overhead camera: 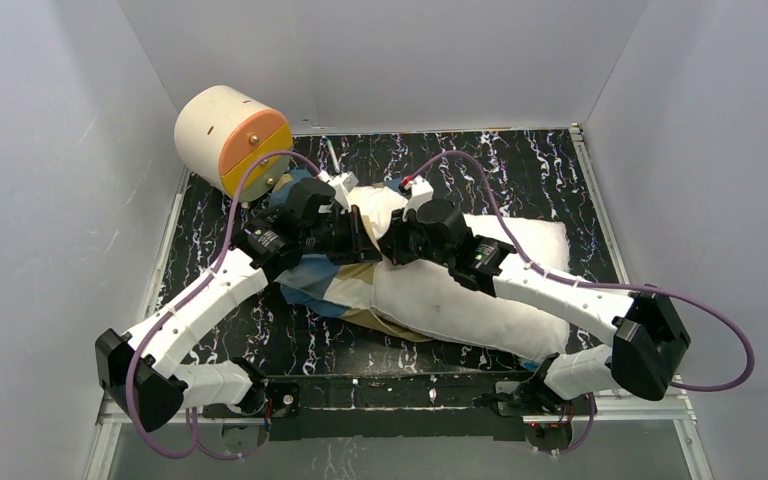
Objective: Put the pillow into the pillowcase
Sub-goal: Stuff the pillow into the pillowcase.
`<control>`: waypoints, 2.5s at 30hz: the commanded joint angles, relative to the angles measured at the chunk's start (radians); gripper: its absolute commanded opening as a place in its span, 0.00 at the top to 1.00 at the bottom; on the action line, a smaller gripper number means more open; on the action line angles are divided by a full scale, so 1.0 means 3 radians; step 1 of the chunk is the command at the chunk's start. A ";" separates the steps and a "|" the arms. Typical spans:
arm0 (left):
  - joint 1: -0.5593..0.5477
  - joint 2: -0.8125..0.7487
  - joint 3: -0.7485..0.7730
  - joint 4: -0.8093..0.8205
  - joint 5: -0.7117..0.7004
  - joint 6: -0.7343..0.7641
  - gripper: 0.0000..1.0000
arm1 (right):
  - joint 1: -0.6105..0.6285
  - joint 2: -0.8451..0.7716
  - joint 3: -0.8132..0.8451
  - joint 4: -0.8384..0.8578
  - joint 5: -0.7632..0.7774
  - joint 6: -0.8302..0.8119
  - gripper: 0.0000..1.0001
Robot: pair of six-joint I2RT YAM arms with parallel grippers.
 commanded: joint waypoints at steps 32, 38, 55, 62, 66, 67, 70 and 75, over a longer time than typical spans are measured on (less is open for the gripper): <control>-0.0134 -0.0383 0.1303 0.0249 0.0742 0.0169 0.18 | -0.0077 -0.1251 0.0488 0.0892 0.1135 0.0404 0.99; -0.0135 -0.0526 0.1100 0.0063 0.0555 0.0279 0.17 | -0.0074 -0.1215 0.0726 0.0919 0.1285 0.0253 0.99; -0.0135 -0.0634 -0.0047 0.0088 -0.1325 0.1076 0.20 | -0.0076 -0.1150 0.0921 0.1108 0.1404 0.0167 0.99; -0.0134 -0.0599 -0.0392 0.0560 -0.1266 0.1257 0.36 | -0.0073 -0.1035 0.1018 0.1234 0.1623 0.0026 0.99; -0.0136 -0.0674 -0.0485 0.0770 -0.0900 0.1255 0.76 | -0.0075 -0.0947 0.0987 0.1348 0.1768 -0.0066 0.99; -0.0134 -0.0707 -0.0525 0.0815 -0.0762 0.1245 0.85 | -0.0073 -0.0929 0.0972 0.1373 0.1780 -0.0079 0.99; -0.0137 -0.0794 -0.0544 0.0818 -0.0540 0.1159 0.93 | -0.0073 -0.0890 0.0952 0.1389 0.1778 -0.0080 0.99; -0.0133 -0.0945 -0.0605 0.0566 -0.0689 0.1250 0.50 | -0.0080 -0.0880 0.1121 0.1250 0.1765 0.0039 0.99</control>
